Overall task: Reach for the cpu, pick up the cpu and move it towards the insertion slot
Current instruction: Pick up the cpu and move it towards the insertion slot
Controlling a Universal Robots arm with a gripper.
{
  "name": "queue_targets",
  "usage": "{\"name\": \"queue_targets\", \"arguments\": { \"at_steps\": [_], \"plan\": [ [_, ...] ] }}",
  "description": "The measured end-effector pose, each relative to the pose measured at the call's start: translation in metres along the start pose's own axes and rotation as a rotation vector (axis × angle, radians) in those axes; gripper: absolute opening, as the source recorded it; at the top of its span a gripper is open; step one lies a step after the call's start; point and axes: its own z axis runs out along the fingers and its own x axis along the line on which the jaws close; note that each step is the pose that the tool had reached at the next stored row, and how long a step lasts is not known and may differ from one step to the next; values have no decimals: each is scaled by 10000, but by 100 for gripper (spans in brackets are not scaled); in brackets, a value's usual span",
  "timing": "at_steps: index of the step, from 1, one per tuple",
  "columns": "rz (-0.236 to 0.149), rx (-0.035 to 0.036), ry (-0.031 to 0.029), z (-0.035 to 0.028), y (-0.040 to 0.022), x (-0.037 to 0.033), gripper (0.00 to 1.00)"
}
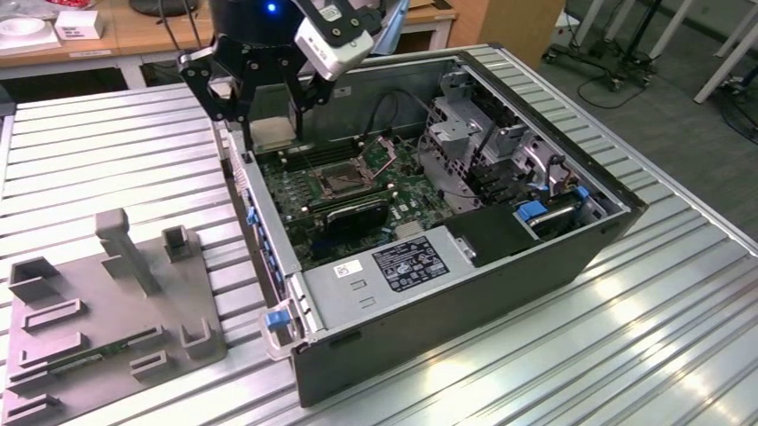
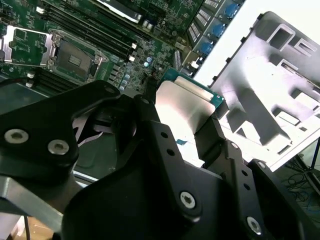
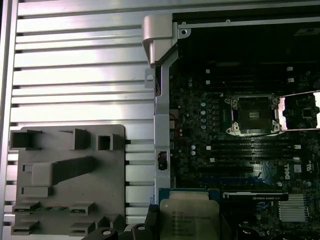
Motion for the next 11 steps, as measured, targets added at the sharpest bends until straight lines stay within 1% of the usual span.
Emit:
{"name": "queue_targets", "arguments": {
  "at_steps": [5, 11],
  "plan": [
    [1, 0, 0, 0, 1, -38, 55],
    [2, 1, 1, 1, 4, -145, 55]
  ]
}}
